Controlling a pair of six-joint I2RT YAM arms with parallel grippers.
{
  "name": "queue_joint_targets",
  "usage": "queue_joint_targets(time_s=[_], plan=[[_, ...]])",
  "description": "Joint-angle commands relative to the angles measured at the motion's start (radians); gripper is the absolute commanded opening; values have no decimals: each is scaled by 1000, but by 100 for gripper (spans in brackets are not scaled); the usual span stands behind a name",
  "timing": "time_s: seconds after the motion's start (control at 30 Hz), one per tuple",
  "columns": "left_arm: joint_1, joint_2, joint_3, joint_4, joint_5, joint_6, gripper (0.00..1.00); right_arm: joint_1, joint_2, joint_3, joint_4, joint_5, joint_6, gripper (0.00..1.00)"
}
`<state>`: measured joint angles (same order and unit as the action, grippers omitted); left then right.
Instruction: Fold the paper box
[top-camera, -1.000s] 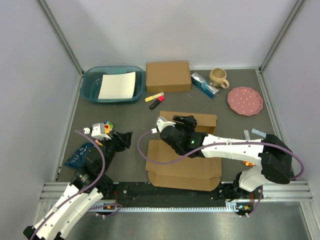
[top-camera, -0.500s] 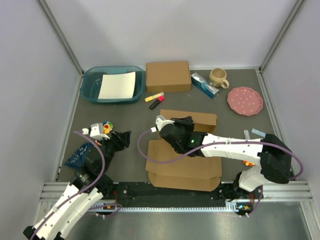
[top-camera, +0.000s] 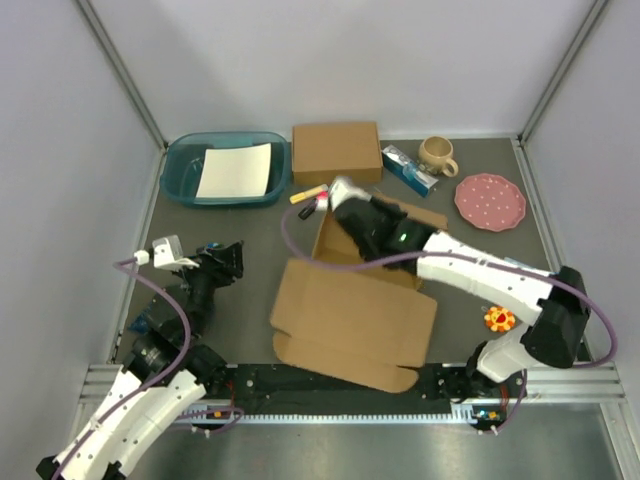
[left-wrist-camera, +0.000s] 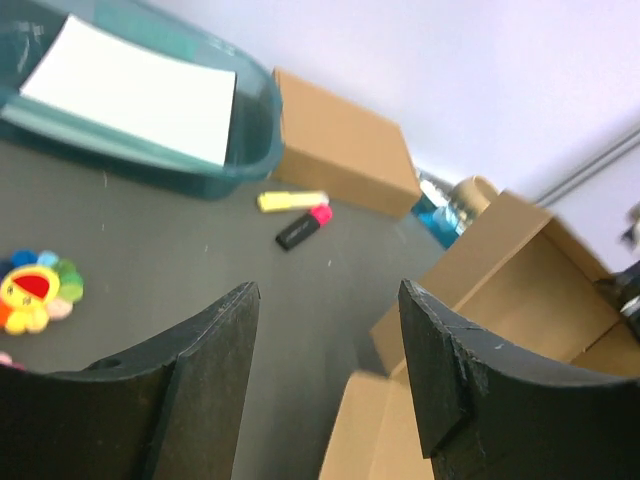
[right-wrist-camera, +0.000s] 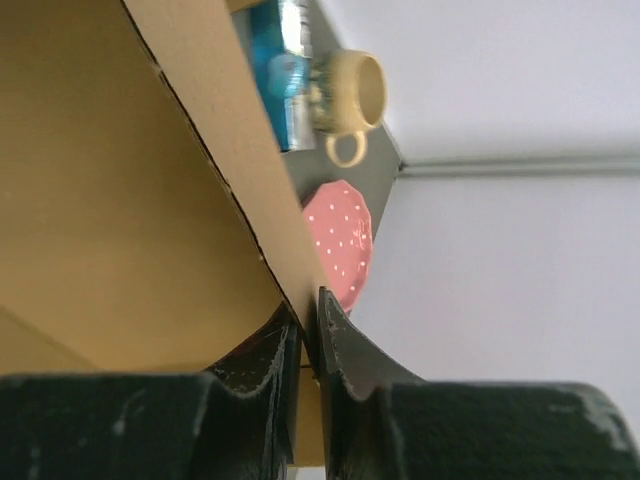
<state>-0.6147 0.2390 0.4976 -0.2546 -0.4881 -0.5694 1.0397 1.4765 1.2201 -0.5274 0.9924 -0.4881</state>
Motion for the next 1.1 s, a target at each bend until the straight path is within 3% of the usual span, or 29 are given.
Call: queue_joint_targets(time_s=[0.0,0.1,0.23,0.37,0.67,0.87,1.07], plan=[[3,65,106,142,-21,74,63,-198,-21,277,-308,-175,354,0],[3,126,165,153,0,75,63,-300,-13,338,-397,-330,480,0],[3,163,199,176,17,85,63,-545,2,361,-476,-573,681,0],[3,168,202,193,26,80,63,-702,-25,267,-487,-843,998,0],[3,184,174,232,103,39,61,-722,-100,54,-503,-925,1555,0],[3,154,164,233,161,60,57,-682,-151,-134,-513,-914,1799,0],[1,151,64,366,373,36,51,-639,-222,-304,-458,-907,1974,0]])
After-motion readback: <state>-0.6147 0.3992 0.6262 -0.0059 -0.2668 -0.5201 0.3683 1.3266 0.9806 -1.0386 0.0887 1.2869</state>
